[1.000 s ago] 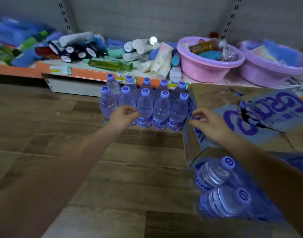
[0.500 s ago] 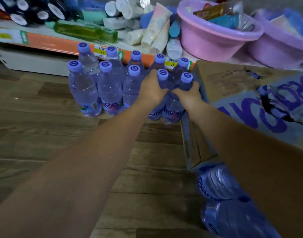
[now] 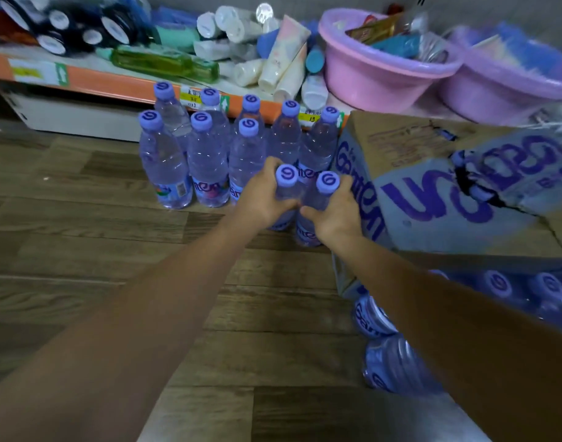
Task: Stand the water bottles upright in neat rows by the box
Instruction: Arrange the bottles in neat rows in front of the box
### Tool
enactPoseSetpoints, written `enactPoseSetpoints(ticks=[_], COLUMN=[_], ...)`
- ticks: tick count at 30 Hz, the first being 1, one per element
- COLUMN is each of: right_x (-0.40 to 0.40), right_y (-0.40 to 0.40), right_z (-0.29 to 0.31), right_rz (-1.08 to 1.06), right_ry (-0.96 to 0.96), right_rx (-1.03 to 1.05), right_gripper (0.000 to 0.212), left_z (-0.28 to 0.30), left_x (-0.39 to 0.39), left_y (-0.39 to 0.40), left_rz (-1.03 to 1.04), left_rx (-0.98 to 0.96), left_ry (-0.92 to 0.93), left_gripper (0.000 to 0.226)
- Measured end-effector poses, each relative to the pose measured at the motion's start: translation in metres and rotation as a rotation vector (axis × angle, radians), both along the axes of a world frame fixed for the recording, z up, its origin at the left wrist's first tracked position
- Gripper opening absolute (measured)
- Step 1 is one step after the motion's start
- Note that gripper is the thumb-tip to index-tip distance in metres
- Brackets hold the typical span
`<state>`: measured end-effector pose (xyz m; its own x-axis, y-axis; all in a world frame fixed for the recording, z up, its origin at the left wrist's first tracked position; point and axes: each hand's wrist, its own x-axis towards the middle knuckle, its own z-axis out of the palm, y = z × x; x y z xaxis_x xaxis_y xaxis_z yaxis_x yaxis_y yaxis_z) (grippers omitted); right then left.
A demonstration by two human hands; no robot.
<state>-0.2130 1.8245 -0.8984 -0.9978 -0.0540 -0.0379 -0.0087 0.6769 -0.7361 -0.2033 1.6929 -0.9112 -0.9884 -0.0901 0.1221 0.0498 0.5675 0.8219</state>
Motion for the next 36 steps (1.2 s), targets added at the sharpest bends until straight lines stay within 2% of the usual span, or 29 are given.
enactPoseSetpoints(ticks=[4,7,10,12,14,17,19,21,23,28,33,36], right_x=[0.055,0.096,0.124,0.138,0.154,0.181,0.196,0.206,0.215,0.212,0.182,0.147], right_y=[0.012,0.021,0.039,0.057,0.079,0.124,0.165,0.216,0.273,0.414,0.513,0.547], right_z=[0.005,0.013,0.027,0.039,0.052,0.077,0.091,0.098,0.1,0.09,0.082,0.07], right_rz=[0.128,0.268,0.416,0.506,0.57,0.676,0.735,0.713,0.665,0.424,0.15,0.034], right_ry=[-0.077,-0.169,-0.228,-0.217,-0.182,-0.091,-0.081,-0.119,-0.156,-0.098,-0.006,0.028], right_rx=[0.053,0.134,0.116,0.083,0.042,-0.006,-0.03,-0.06,-0.069,0.123,0.138,0.065], right_gripper=[0.056,0.059,0.068,0.074,0.075,0.062,0.058,0.061,0.069,0.068,0.063,0.065], left_z=[0.0,0.011,0.02,0.025,0.035,0.068,0.093,0.11,0.118,0.113,0.103,0.099], left_x=[0.049,0.092,0.135,0.162,0.184,0.207,0.221,0.231,0.232,0.201,0.162,0.129], left_y=[-0.007,-0.008,-0.007,-0.003,0.008,0.045,0.081,0.124,0.171,0.311,0.426,0.469], left_rz=[0.016,-0.047,-0.009,0.05,0.053,-0.016,-0.099,-0.191,-0.287,-0.487,-0.426,-0.337], left_rx=[0.018,-0.062,-0.119,-0.088,-0.092,-0.202,-0.246,-0.269,-0.243,-0.153,-0.031,-0.03], left_ry=[-0.052,-0.094,-0.203,-0.226,-0.21,-0.185,-0.176,-0.184,-0.213,-0.217,-0.215,-0.201], left_gripper=[0.045,0.043,0.065,0.073,0.069,0.057,0.059,0.071,0.072,0.041,0.027,0.034])
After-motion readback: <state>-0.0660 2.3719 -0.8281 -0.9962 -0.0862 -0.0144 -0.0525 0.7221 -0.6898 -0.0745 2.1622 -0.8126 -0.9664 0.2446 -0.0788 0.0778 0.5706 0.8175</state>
